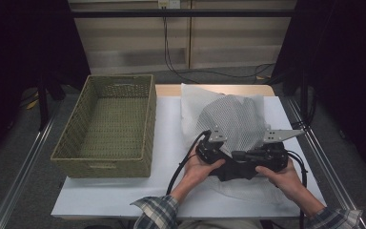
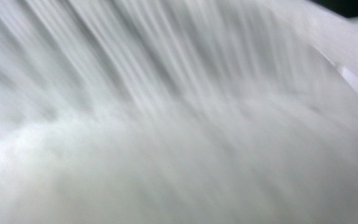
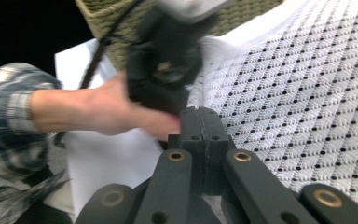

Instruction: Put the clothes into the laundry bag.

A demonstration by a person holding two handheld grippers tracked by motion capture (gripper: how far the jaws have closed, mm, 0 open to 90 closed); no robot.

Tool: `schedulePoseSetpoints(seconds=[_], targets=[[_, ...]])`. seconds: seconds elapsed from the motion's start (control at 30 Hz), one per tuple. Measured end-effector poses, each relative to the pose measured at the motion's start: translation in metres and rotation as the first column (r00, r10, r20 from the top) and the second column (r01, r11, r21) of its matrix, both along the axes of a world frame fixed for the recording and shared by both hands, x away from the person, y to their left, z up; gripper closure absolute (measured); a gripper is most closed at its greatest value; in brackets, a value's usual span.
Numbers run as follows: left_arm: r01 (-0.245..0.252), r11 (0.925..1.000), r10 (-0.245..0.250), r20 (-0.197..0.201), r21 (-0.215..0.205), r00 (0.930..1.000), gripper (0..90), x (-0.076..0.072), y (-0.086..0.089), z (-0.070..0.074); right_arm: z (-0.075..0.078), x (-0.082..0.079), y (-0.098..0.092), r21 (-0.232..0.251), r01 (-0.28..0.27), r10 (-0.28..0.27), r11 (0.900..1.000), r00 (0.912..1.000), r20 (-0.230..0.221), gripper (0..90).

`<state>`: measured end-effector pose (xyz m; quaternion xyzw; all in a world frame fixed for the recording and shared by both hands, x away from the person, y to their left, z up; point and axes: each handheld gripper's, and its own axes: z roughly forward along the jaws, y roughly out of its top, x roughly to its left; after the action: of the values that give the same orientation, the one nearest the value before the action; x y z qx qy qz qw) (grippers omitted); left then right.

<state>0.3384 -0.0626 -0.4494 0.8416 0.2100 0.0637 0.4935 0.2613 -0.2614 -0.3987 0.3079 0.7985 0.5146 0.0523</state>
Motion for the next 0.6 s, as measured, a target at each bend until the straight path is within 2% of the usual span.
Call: schedulePoseSetpoints(seconds=[0.1,0.13,0.17,0.2,0.23,0.27,0.3,0.37,0.4,0.43,0.5,0.53,0.57,0.6], targets=[[-0.015,0.9996,0.016,0.047,-0.022,0.9988,83.6,0.007,-0.002,0.013,0.003,-0.003,0.003,0.013,-0.017,0.017,1.000,0.9998,0.006,90.0],[-0.030,0.9995,0.030,0.058,-0.014,0.9978,83.7,0.008,-0.003,0.016,0.004,-0.003,0.003,0.019,-0.024,0.024,1.000,0.9997,0.007,90.0],[-0.031,0.9994,0.033,0.080,-0.017,0.9962,83.7,0.011,-0.004,0.016,0.005,-0.004,0.002,0.027,-0.026,0.026,0.999,0.9996,0.010,90.0],[-0.055,0.9985,0.055,0.094,-0.002,0.9941,83.7,0.015,-0.006,0.012,0.005,-0.003,0.001,0.028,-0.023,0.023,0.999,0.9997,0.011,90.0],[-0.063,0.9980,0.063,0.072,0.000,0.9954,83.6,0.019,-0.007,0.007,0.004,-0.003,-0.001,0.028,-0.024,0.023,0.999,0.9997,0.006,90.0],[-0.082,0.9962,0.080,0.061,0.028,0.9949,83.6,0.024,-0.008,-0.001,0.003,-0.003,-0.002,0.028,-0.020,0.020,0.999,0.9998,-0.001,90.0],[-0.099,0.9924,0.094,0.071,0.073,0.9931,83.5,0.026,-0.010,-0.009,0.000,-0.002,-0.002,0.019,-0.018,0.018,1.000,0.9998,-0.005,90.0],[-0.109,0.9898,0.106,0.041,0.091,0.9935,83.1,0.030,-0.009,-0.024,-0.008,-0.002,-0.003,-0.014,-0.010,0.009,1.000,0.9997,-0.023,90.0],[-0.101,0.9899,0.097,0.040,0.099,0.9945,82.9,0.030,-0.009,-0.030,-0.013,0.000,-0.005,-0.025,-0.011,0.010,1.000,0.9994,-0.034,90.0],[-0.094,0.9904,0.090,0.044,0.101,0.9950,82.2,0.030,-0.010,-0.033,-0.018,0.001,-0.005,-0.038,-0.007,0.006,0.999,0.9990,-0.045,90.0],[-0.094,0.9877,0.090,0.037,0.125,0.9953,81.7,0.029,-0.008,-0.030,-0.026,0.003,-0.006,-0.066,0.001,-0.005,0.998,0.9982,-0.060,90.0],[-0.091,0.9902,0.087,0.039,0.107,0.9954,80.7,0.028,-0.008,-0.031,-0.029,0.004,-0.006,-0.077,0.005,-0.010,0.997,0.9979,-0.065,90.0],[-0.083,0.9895,0.080,0.029,0.118,0.9963,79.1,0.027,-0.006,-0.029,-0.030,0.005,-0.007,-0.091,0.010,-0.016,0.996,0.9982,-0.058,90.0],[-0.080,0.9923,0.079,0.014,0.094,0.9968,77.8,0.026,-0.005,-0.030,-0.030,0.005,-0.007,-0.092,0.013,-0.019,0.996,0.9980,-0.061,90.0]])
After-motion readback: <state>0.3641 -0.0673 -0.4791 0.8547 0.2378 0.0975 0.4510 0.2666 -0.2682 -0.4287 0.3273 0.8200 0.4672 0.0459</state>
